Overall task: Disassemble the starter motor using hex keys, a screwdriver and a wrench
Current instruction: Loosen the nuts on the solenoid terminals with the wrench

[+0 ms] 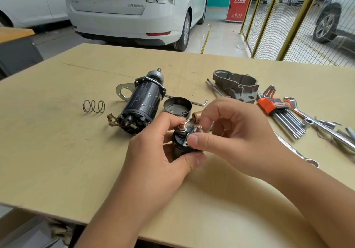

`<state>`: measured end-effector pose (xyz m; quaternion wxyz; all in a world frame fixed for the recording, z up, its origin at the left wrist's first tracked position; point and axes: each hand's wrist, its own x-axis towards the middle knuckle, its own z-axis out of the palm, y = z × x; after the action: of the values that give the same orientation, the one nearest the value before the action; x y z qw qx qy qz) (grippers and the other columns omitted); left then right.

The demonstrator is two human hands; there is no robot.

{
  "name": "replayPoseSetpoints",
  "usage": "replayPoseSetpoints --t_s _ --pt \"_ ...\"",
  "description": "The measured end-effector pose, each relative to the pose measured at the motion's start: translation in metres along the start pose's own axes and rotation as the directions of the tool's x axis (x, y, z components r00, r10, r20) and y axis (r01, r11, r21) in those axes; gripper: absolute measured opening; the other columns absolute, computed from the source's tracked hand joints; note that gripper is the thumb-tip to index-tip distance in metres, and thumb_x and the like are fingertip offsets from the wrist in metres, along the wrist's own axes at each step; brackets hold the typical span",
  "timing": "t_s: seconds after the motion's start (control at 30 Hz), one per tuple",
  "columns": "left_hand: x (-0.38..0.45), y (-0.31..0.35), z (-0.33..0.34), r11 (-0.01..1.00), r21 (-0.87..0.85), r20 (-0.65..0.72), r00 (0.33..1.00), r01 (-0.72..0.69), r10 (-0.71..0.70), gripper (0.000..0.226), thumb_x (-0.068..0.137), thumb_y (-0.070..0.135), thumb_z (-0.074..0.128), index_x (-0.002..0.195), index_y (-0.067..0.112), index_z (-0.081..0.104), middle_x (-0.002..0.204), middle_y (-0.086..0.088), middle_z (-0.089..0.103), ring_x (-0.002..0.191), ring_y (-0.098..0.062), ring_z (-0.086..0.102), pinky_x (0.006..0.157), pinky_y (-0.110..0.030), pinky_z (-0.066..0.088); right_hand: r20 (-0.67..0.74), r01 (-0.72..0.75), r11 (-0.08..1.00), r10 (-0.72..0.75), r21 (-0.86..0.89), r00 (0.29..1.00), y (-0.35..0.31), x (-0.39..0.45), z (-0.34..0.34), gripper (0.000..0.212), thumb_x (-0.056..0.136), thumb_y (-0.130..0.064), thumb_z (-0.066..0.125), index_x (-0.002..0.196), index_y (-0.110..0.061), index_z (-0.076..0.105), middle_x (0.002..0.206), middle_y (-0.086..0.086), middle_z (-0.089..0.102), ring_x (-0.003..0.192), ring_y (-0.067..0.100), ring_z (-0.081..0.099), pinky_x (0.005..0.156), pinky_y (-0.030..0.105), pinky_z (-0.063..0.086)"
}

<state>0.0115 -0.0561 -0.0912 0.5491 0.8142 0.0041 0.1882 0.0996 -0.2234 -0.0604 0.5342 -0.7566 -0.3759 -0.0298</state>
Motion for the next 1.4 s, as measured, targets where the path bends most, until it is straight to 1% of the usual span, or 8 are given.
replayPoseSetpoints --t_s 0.33,0.43,0.67,0.77,0.9,1.03,1.17,1.4 --pt "0.0 0.002 -0.001 0.999 -0.035 0.017 1.0 0.007 -0.006 0.049 0.065 0.034 0.088 0.105 0.05 0.063 0.096 0.021 0.077 0.085 -0.003 0.077 0.078 -0.024 0.062 0.208 -0.094 0.977 0.052 0.193 0.977 0.002 -0.002 -0.01 0.016 0.086 -0.021 0.074 0.098 -0.014 0.066 0.086 0.03 0.062 0.066 0.053 0.054 0.053 0.065 0.044" --pt "0.0 0.001 -0.001 1.0 -0.028 0.027 1.0 0.007 -0.007 0.048 0.066 0.035 0.088 0.105 0.049 0.064 0.098 0.018 0.078 0.088 -0.006 0.077 0.081 -0.036 0.065 0.155 -0.079 0.969 0.042 0.234 0.987 -0.001 0.0 -0.004 0.032 0.077 -0.021 0.083 0.102 -0.013 0.065 0.083 0.013 0.068 0.068 0.052 0.059 0.059 0.07 0.048" --pt "0.001 -0.002 -0.001 0.999 -0.043 0.037 0.999 0.023 -0.022 0.052 0.064 0.031 0.087 0.106 0.051 0.063 0.1 0.019 0.078 0.089 -0.006 0.077 0.085 -0.028 0.062 0.148 -0.059 0.978 0.029 0.202 0.989 -0.001 0.002 -0.012 0.019 0.09 -0.001 0.064 0.106 -0.011 0.063 0.079 0.007 0.069 0.063 0.02 0.065 0.062 0.028 0.053" --pt "0.0 -0.002 -0.001 0.999 -0.037 0.051 0.999 0.013 -0.011 0.052 0.065 0.031 0.087 0.106 0.052 0.063 0.1 0.018 0.078 0.091 -0.007 0.077 0.084 -0.028 0.063 0.159 -0.073 0.967 0.034 0.243 0.987 -0.001 0.002 -0.013 0.02 0.089 -0.005 0.067 0.108 -0.01 0.067 0.079 0.005 0.069 0.067 0.023 0.067 0.065 0.034 0.056" --pt "0.0 -0.003 -0.001 0.999 -0.036 0.05 0.999 0.008 -0.007 0.052 0.067 0.032 0.088 0.109 0.049 0.063 0.102 0.016 0.078 0.092 -0.008 0.077 0.084 -0.037 0.064 0.142 -0.041 0.977 0.011 0.207 0.99 -0.001 0.002 -0.005 0.034 0.075 -0.021 0.087 0.104 -0.016 0.07 0.082 0.011 0.07 0.073 0.044 0.066 0.065 0.062 0.055" --pt "0.0 -0.003 -0.001 0.999 -0.044 0.048 0.999 0.011 -0.009 0.052 0.066 0.031 0.087 0.108 0.05 0.063 0.101 0.017 0.078 0.091 -0.008 0.077 0.084 -0.036 0.064 0.148 -0.04 0.97 0.004 0.24 0.989 0.0 0.004 -0.01 0.026 0.082 -0.006 0.078 0.105 -0.009 0.068 0.076 0.007 0.071 0.061 0.023 0.067 0.057 0.031 0.053" --pt "0.0 -0.003 -0.002 0.999 -0.042 0.063 0.998 0.008 -0.005 0.052 0.067 0.03 0.086 0.108 0.05 0.063 0.102 0.019 0.077 0.092 -0.007 0.077 0.085 -0.035 0.064 0.139 -0.02 0.976 -0.011 0.217 0.99 0.0 0.004 -0.016 0.016 0.088 -0.003 0.069 0.103 -0.008 0.07 0.073 0.007 0.069 0.057 0.024 0.065 0.049 0.049 0.052" --pt "0.0 -0.003 -0.002 0.999 -0.041 0.064 0.998 0.003 0.0 0.05 0.067 0.029 0.087 0.108 0.048 0.063 0.101 0.017 0.078 0.091 -0.007 0.077 0.084 -0.037 0.065 0.108 -0.032 0.977 0.01 0.209 0.994 -0.002 0.003 -0.005 0.028 0.078 -0.017 0.084 0.1 -0.008 0.071 0.069 0.001 0.072 0.057 0.01 0.068 0.052 0.02 0.05"
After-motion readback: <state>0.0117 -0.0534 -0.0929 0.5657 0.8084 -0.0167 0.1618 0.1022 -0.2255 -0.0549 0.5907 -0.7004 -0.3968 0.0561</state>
